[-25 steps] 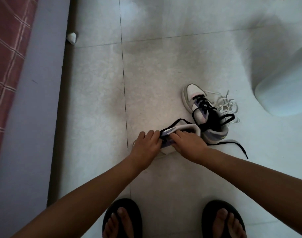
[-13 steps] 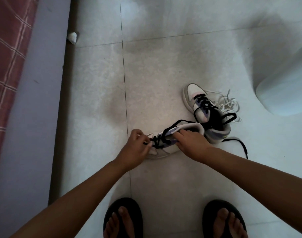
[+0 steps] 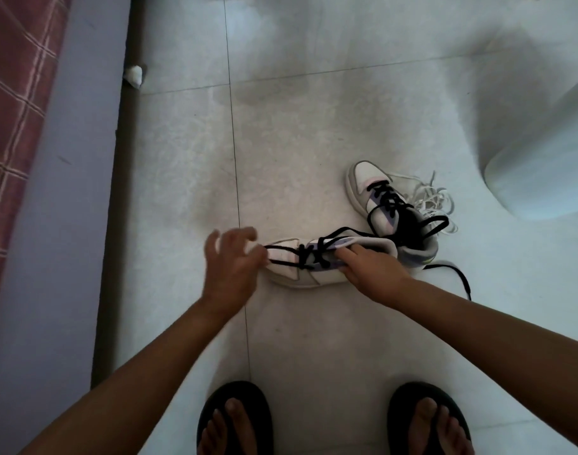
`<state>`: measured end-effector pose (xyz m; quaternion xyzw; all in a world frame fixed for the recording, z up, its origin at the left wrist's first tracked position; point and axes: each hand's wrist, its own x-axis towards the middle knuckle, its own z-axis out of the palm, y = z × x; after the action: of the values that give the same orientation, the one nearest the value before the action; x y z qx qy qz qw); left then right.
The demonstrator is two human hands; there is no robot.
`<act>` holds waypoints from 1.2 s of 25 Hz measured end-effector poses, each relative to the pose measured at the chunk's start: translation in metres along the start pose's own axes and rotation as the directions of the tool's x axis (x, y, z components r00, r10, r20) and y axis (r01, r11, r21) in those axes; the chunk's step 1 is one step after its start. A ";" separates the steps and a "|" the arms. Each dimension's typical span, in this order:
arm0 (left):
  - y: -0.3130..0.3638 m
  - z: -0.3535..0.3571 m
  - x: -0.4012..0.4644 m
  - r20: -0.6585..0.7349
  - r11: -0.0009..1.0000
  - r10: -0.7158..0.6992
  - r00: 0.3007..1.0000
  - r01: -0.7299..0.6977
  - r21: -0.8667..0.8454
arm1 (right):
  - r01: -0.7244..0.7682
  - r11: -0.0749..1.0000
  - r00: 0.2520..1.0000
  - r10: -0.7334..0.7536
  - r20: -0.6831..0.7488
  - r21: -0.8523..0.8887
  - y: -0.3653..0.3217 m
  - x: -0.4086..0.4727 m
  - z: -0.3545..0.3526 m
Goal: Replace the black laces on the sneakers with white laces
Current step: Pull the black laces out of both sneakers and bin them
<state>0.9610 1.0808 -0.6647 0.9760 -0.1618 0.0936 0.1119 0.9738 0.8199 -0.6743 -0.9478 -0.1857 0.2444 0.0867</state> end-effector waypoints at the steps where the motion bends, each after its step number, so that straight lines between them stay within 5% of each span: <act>1: -0.013 -0.005 0.000 0.009 0.993 -0.111 0.994 0.111 -0.049 | -0.001 1.000 1.000 0.001 -0.003 0.019 -0.001 0.001 -0.001; 5: -0.026 -0.003 0.009 0.041 0.974 -0.191 0.981 0.194 -0.114 | -0.007 1.000 0.999 0.005 0.052 0.023 -0.008 0.007 -0.003; 10: 0.031 0.021 0.017 -0.029 0.968 0.246 0.969 -0.247 -0.040 | -0.033 0.999 0.998 0.034 0.049 -0.005 -0.013 0.010 -0.003; 14: 0.059 0.024 0.024 0.122 0.861 0.473 0.873 -0.487 0.148 | -0.032 0.999 0.999 0.033 0.040 -0.018 -0.014 0.009 -0.002; 30: 0.063 0.015 0.026 0.337 0.823 0.419 0.843 -0.509 0.250 | -0.042 0.999 0.999 0.042 0.020 0.010 -0.008 0.008 0.003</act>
<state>0.9667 1.0115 -0.6616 0.9142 -0.3919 0.0114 -0.1024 0.9763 0.8310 -0.6788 -0.9486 -0.1651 0.2564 0.0846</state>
